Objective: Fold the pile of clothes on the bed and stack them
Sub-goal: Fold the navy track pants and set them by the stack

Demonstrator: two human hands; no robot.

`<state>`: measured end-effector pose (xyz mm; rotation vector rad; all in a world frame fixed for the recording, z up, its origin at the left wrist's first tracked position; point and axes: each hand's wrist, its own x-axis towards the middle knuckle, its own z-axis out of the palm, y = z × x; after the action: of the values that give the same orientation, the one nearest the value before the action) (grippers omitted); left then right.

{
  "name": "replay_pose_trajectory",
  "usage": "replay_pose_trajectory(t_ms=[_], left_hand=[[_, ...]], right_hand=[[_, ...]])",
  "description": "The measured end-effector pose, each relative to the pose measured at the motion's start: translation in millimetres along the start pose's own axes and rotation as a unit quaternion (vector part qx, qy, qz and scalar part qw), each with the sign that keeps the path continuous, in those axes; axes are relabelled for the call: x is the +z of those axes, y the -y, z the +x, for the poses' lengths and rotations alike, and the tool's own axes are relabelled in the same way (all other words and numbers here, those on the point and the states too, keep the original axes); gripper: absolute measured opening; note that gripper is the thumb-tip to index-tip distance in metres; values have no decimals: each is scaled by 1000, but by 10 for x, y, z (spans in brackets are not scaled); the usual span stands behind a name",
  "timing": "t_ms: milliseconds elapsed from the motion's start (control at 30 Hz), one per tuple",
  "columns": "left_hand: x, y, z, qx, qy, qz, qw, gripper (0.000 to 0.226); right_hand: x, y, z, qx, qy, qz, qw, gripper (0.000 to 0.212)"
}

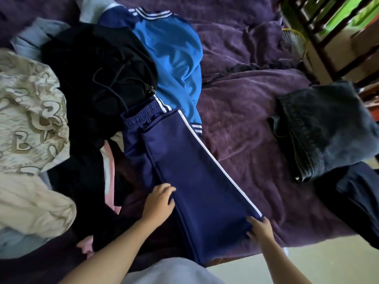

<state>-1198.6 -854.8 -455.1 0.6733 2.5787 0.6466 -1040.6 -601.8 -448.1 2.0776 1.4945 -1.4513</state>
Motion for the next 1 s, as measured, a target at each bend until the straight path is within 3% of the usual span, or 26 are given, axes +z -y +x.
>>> replay_pose_trajectory(t_ms=[67,133,267,333,400,467,567,600,667,733,833,900,1000], left_hand=[[20,-94,-136,48,114,38,992,48],[37,-125,-220,81,180,119,973,65],[-8,-237,-302,216,157,225,937,111],[44,-245,-368,301,146,231,914,120],[76,-296,-512,262,171,217,925,140],[119,-364,-626,185,122,122,967,148],[121,-548,-735,119,-21,-120,985,127],[107,-630,-707,71,-59,-212,973,121],[46,-768,-600,-51,-107,-339,933,118],[-30,-812,-475,-154,-158,-373,901,95],[-200,-640,-394,-234,-203,-348,885,52],[-329,-416,-380,-255,-192,-330,888,39],[-560,-171,-323,-204,-155,-349,901,26]], right_hand=[[-56,48,-87,5,41,49,998,20],[-105,154,-207,-4,71,102,992,18],[-56,553,-573,-45,153,236,959,29],[55,777,-777,-56,191,293,935,27],[211,985,-968,-40,221,338,914,17],[395,1201,-1190,-28,236,390,890,17],[706,1417,-1469,-42,237,425,873,16],[803,1447,-1544,-49,240,419,874,13],[949,1493,-1652,-61,240,402,882,29],[1016,1539,-1717,-83,243,387,886,45],[982,1608,-1716,-132,212,363,898,65],[912,1627,-1634,-162,181,329,912,72],[771,1636,-1528,-199,128,265,935,73]])
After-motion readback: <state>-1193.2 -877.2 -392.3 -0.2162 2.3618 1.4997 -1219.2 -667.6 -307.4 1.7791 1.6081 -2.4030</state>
